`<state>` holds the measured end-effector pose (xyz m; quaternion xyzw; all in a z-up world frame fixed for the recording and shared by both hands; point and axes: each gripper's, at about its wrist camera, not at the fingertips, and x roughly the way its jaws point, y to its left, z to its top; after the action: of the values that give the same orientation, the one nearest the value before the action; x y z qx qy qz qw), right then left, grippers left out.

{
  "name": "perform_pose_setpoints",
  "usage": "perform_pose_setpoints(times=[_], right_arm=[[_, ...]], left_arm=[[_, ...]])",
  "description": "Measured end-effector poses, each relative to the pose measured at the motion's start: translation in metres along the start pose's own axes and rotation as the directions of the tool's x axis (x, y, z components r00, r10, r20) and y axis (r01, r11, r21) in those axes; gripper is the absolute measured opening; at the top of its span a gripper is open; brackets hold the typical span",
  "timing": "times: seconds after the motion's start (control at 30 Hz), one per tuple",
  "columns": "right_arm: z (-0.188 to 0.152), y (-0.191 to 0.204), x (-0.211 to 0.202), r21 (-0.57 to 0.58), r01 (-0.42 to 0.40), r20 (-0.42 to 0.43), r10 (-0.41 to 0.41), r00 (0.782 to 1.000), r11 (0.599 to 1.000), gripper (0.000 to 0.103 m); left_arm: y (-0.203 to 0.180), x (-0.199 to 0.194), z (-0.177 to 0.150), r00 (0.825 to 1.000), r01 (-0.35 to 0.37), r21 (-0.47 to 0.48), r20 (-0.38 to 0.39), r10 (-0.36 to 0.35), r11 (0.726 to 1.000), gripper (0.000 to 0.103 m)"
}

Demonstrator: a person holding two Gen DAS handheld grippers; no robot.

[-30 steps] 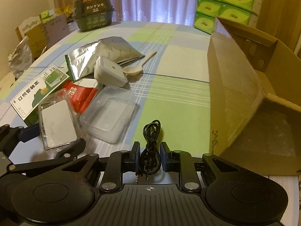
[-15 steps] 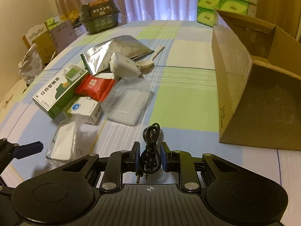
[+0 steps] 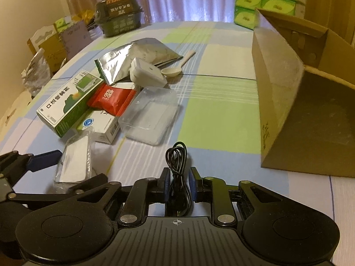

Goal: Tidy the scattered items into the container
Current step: 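Lift the cable with the right gripper while the left gripper lifts the clear case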

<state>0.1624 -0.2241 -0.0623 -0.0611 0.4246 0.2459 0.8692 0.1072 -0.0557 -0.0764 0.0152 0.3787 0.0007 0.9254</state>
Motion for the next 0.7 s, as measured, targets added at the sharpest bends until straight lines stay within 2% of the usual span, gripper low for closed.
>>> perform_pose_setpoints(times=[0.23, 0.3, 0.33, 0.37, 0.4, 0.43, 0.63, 0.7], right_arm=[[0.001, 0.002, 0.01, -0.037, 0.019, -0.011, -0.019, 1.0, 0.999, 0.025], [0.001, 0.002, 0.013, -0.044, 0.014, -0.026, -0.015, 1.0, 0.999, 0.026], [0.001, 0.003, 0.014, -0.051, 0.013, -0.028, -0.014, 1.0, 0.999, 0.028], [0.001, 0.004, 0.014, -0.059, 0.013, -0.028, -0.014, 0.999, 0.998, 0.047], [0.0, 0.005, 0.015, -0.064, 0.012, -0.03, -0.014, 0.999, 0.998, 0.06], [0.0, 0.006, 0.015, -0.068, 0.007, -0.032, -0.01, 0.999, 0.998, 0.067], [-0.001, 0.004, 0.017, -0.061, -0.002, -0.037, 0.0, 0.999, 0.998, 0.067], [0.001, 0.004, 0.018, -0.058, -0.002, -0.036, 0.0, 0.999, 0.998, 0.067]], left_arm=[[0.009, -0.007, -0.004, 0.998, 0.063, 0.063, -0.006, -0.063, 0.996, 0.07], [0.012, -0.009, -0.005, 0.999, 0.051, 0.046, -0.01, -0.051, 0.998, 0.082], [0.014, -0.011, -0.005, 0.999, 0.047, 0.033, -0.004, -0.047, 0.998, 0.083], [0.014, -0.011, -0.005, 0.999, 0.044, 0.021, 0.003, -0.044, 0.999, 0.083], [0.014, -0.011, -0.005, 1.0, 0.028, -0.002, 0.003, -0.028, 1.0, 0.083], [0.014, -0.009, -0.004, 1.0, 0.019, -0.013, -0.001, -0.019, 1.0, 0.083], [0.013, 0.003, 0.003, 1.0, -0.014, -0.053, -0.008, 0.014, 0.998, 0.081], [0.014, 0.007, 0.003, 1.0, -0.027, -0.055, -0.015, 0.026, 0.998, 0.074]])
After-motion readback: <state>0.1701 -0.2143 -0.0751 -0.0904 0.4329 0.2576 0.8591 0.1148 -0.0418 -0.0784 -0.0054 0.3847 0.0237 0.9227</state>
